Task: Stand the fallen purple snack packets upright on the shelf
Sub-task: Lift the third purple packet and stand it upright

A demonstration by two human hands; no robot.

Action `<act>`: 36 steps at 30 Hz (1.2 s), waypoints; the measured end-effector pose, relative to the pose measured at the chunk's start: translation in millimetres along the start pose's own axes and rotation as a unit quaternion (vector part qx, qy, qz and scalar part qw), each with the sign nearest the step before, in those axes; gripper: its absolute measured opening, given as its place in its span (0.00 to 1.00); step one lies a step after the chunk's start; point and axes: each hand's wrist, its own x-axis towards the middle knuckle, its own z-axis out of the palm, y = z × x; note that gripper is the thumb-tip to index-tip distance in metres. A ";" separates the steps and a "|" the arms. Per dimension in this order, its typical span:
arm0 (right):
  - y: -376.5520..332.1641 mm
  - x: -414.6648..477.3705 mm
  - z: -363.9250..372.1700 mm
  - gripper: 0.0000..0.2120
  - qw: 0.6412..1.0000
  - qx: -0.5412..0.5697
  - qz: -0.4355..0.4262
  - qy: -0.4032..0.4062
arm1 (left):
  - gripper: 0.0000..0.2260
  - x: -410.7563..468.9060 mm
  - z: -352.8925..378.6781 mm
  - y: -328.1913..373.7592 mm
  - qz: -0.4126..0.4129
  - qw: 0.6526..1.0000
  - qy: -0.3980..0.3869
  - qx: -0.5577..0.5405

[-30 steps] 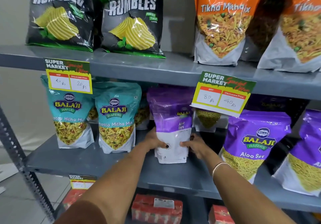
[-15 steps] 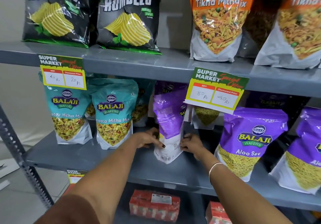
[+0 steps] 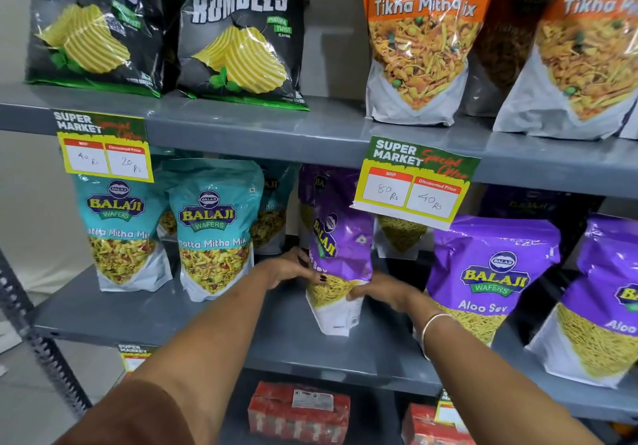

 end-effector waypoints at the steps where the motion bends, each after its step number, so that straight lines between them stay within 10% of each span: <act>1: -0.4 1.7 -6.8 0.20 1.000 -0.012 0.014 -0.004 | 0.29 -1.3 -0.3 1.7 0.010 1.000 0.002 0.005; 3: 1.1 8.2 -16.1 0.15 0.998 -0.024 0.032 0.046 | 0.43 0.5 0.6 1.4 0.023 0.999 0.011 0.022; 8: 16.8 29.9 -22.8 0.09 0.973 -0.002 0.023 0.232 | 0.39 -0.7 14.5 -1.8 0.050 0.997 0.042 0.032; 15: 13.4 15.7 -18.4 0.30 0.994 0.087 -0.011 0.059 | 0.41 -5.6 12.9 7.3 0.077 0.997 -0.010 0.018; 18: 5.5 4.7 -10.9 0.25 0.993 0.107 -0.047 -0.006 | 0.40 -4.7 14.7 8.7 0.094 0.995 -0.041 -0.010; 36: 14.4 -20.5 21.0 0.27 0.985 0.088 -0.080 0.127 | 0.36 -20.5 25.3 -7.9 0.094 0.994 -0.033 -0.035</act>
